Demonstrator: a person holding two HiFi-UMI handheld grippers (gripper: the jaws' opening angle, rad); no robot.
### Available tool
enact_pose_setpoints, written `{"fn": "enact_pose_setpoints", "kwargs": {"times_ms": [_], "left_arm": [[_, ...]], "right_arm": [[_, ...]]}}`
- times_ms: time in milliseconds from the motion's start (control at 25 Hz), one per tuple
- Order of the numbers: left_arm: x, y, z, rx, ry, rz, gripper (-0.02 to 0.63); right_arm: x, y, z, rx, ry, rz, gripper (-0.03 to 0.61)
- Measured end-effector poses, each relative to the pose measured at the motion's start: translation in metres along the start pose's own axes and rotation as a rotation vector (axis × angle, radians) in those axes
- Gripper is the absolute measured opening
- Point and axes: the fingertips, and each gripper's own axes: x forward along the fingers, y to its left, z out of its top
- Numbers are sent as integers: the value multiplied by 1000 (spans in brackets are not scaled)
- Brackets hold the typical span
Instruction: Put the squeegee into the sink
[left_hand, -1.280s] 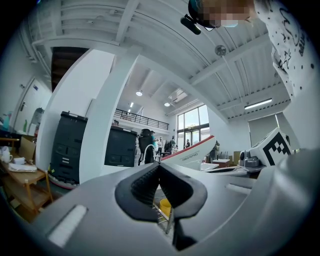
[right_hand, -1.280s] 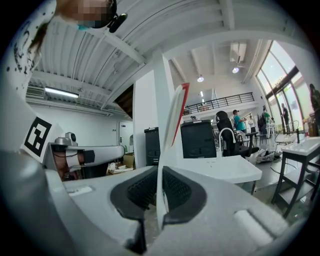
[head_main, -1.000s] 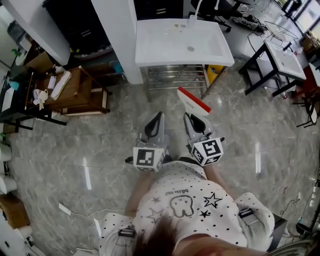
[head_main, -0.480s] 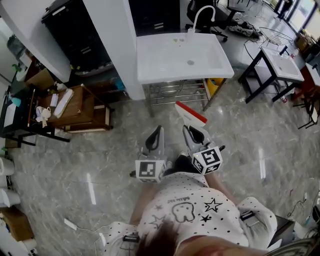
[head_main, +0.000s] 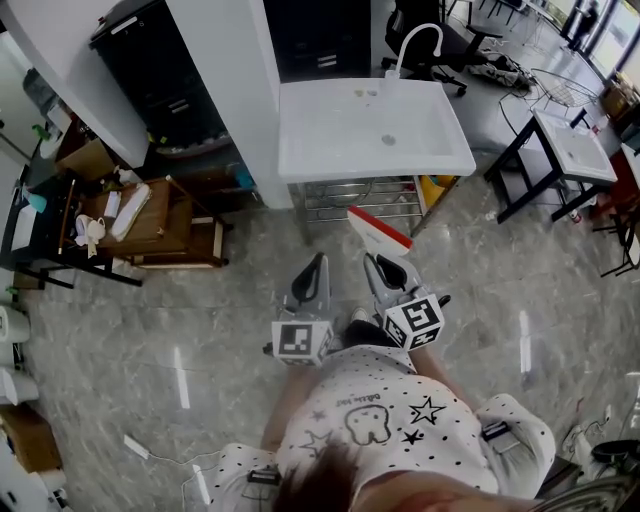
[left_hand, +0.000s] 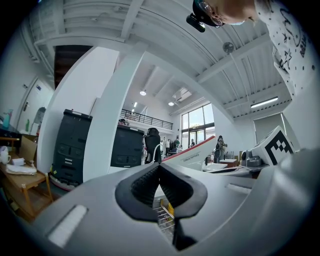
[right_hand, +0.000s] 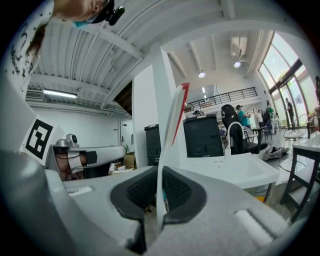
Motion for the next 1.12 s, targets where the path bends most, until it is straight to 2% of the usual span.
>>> {"fn": "enact_pose_setpoints", "kwargs": {"times_ms": [640, 1120], "left_arm": [[70, 6, 1, -18, -7, 34, -6], [91, 3, 5, 2, -37, 67, -5]], "right_arm": [[43, -54, 9, -2, 23, 53, 20], [46, -79, 14, -12, 1, 55, 20]]}}
